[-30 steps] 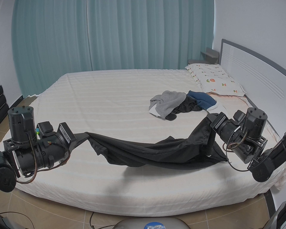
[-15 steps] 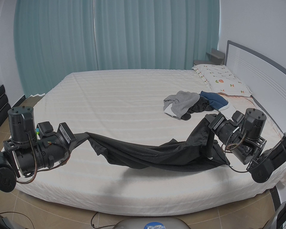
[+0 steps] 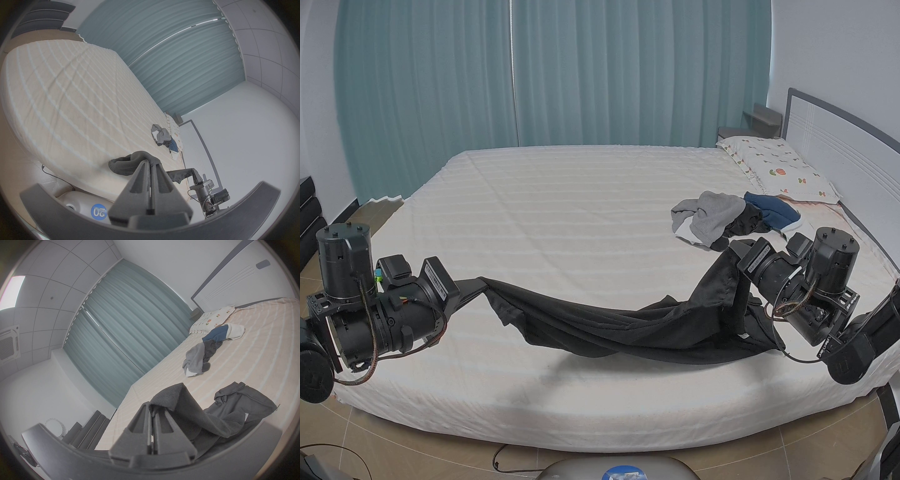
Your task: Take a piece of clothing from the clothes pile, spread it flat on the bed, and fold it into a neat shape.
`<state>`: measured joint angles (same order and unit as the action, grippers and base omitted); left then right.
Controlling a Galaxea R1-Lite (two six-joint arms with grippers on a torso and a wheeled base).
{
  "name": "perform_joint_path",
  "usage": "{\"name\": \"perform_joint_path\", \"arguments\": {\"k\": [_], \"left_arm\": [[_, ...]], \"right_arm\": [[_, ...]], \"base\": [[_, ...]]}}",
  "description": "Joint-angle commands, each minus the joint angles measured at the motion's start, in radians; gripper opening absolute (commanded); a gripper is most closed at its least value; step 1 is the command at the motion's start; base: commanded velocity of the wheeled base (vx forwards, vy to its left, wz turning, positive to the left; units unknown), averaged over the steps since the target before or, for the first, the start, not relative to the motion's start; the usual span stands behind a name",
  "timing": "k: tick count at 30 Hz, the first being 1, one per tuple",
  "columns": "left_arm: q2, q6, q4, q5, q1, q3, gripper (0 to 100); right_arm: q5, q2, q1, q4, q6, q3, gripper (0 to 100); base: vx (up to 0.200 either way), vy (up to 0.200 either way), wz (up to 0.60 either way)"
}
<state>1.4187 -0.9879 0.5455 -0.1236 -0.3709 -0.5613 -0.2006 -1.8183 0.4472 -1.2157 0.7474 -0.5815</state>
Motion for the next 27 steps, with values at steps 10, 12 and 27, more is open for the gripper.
{"name": "perform_joint_path", "arguments": {"k": [10, 12, 27], "left_arm": [[0.002, -0.002, 0.001, 0.001, 0.000, 0.000, 0], [0.002, -0.002, 0.001, 0.001, 0.000, 0.000, 0], [-0.001, 0.000, 0.001, -0.001, 0.000, 0.000, 0]], "right_arm": [[0.010, 0.011, -0.001, -0.001, 0.000, 0.005, 0], [0.012, 0.013, -0.001, -0.001, 0.000, 0.005, 0], [0.012, 0.039, 0.007, -0.001, -0.002, 0.020, 0]], "base": [[0.000, 0.200, 0.00], [0.000, 0.200, 0.00], [0.000, 0.067, 0.00]]}}
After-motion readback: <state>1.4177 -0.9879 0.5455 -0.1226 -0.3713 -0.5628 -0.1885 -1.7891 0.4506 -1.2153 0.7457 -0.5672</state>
